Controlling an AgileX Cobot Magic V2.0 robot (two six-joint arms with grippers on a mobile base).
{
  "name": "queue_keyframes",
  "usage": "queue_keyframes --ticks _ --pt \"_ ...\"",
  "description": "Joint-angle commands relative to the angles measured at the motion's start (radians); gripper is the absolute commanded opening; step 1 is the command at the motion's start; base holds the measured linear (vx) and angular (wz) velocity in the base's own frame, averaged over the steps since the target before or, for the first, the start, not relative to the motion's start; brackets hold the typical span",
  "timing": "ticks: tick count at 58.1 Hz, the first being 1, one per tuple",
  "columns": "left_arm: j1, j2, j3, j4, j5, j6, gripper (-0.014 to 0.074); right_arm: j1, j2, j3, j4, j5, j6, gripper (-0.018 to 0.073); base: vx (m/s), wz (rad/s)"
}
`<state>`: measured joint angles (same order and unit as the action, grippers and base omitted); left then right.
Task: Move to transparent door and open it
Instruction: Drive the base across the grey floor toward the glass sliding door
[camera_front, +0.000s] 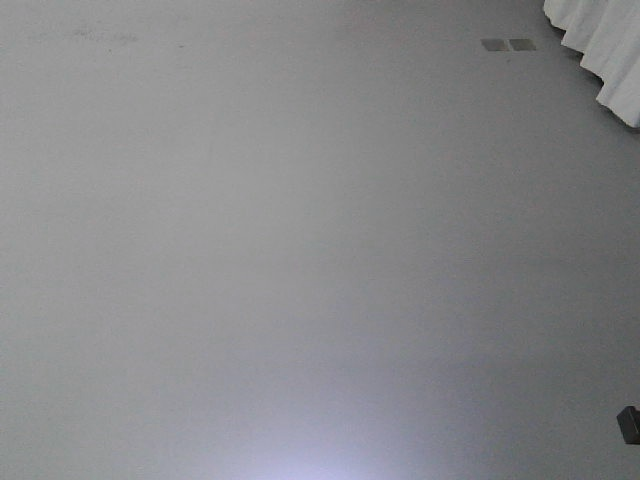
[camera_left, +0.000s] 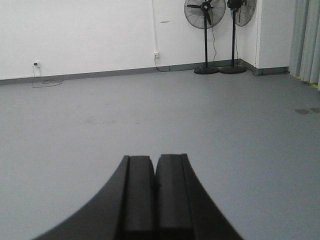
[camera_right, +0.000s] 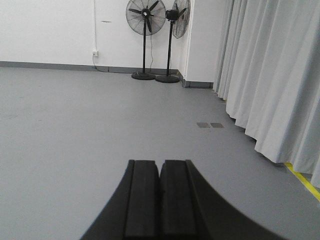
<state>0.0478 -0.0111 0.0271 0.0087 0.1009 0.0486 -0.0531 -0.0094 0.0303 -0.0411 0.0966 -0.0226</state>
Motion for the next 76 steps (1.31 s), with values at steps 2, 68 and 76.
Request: queue_keyframes --ticks 2,68,76 --pt "0.001 -0.003 0.023 -0.002 -0.085 -0.006 -0.0006 -0.004 -0.015 0.014 -0.003 -0.083 -0.003 -0.0008 0.08 0.03" --pt "0.001 -0.003 0.023 -0.002 -0.085 -0.006 -0.0006 -0.004 -0.015 0.014 -0.003 -0.083 -0.003 -0.0008 0.28 0.06" --pt "0.001 -0.003 0.023 -0.002 -0.085 -0.006 -0.0006 -0.004 -0.015 0.014 -0.003 -0.083 -0.003 -0.0008 0.49 0.21"
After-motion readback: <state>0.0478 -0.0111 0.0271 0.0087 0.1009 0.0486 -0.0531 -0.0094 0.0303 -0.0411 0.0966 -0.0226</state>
